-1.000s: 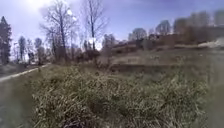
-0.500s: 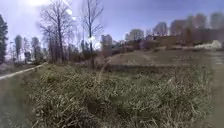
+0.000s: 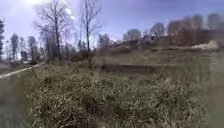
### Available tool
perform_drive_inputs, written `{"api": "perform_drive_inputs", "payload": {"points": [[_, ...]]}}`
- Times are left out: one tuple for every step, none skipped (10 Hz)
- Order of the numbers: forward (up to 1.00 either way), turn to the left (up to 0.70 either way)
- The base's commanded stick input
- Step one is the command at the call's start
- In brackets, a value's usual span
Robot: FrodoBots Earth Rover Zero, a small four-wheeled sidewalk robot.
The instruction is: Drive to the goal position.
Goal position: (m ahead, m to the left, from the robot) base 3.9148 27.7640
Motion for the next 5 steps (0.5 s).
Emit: {"api": "perform_drive_inputs", "payload": {"points": [[0.0,-0.45],[0.0,-0.45],[0.0,-0.45],[0.0,-0.45],[0.0,-0.45]]}}
